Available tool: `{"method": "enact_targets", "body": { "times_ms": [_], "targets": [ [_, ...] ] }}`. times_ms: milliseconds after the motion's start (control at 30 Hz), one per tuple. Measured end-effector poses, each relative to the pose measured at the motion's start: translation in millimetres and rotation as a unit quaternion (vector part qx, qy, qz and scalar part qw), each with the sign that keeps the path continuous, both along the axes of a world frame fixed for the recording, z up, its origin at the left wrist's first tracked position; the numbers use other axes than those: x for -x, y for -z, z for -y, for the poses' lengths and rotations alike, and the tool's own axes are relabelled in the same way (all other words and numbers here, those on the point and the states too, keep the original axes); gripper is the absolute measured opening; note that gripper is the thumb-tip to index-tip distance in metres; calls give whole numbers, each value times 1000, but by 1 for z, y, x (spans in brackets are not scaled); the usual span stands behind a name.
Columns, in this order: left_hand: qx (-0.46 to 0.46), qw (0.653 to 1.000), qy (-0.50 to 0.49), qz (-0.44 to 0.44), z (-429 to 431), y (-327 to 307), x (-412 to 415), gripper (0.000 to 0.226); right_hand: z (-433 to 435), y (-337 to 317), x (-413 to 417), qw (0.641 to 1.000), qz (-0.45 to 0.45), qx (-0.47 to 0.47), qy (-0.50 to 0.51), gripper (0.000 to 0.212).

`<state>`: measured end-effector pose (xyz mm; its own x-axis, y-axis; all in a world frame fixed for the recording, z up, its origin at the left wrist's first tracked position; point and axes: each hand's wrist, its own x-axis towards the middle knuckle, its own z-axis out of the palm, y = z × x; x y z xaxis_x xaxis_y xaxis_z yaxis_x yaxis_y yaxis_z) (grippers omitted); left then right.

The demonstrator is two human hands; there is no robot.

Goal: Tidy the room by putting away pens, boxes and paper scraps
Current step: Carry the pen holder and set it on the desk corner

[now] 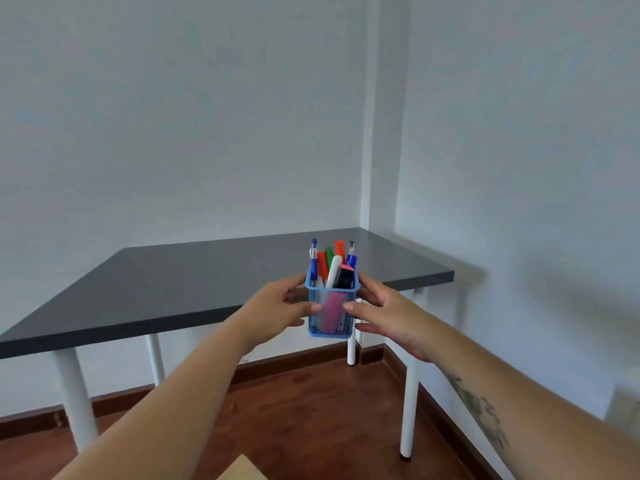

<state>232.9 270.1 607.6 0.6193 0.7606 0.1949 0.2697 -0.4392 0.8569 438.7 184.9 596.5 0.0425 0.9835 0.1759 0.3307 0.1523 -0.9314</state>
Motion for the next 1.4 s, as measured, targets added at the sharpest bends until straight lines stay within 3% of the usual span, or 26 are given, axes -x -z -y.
{"method": "enact_targets", "body": {
  "times_ms": [133,367,500,633,733,800,900,967,1167,1400],
  "targets": [
    [3,999,-14,45,-45,-6,-38,35,-54,-9,-26,999,-13,-16,27,61],
    [-34,998,-23,57,-148,0,-104,36,-161,0,-75,996,-2,-47,69,47],
    [-5,999,-17,44,-202,23,-133,25,-205,22,-96,995,-3,-17,97,44],
    [35,998,-12,43,-244,38,-166,40,-242,34,-117,992,-29,-4,124,39],
    [30,999,3,-14,-270,51,-177,48,-258,38,-126,988,10,2,155,46],
    [-28,993,-14,-117,-296,55,-177,50,-272,41,-128,986,11,7,166,60],
    [-115,942,-56,-310,-326,61,-164,55,-294,53,-121,976,-10,-28,218,78],
    [-139,905,-77,-395,-342,64,-163,61,-315,55,-119,968,-12,-26,250,90],
    [-154,877,-136,-435,-391,71,-189,71,-368,59,-151,958,28,-20,284,79],
    [-145,870,-169,-440,-455,74,-227,76,-437,60,-211,952,58,-8,299,63]
  ]
}}
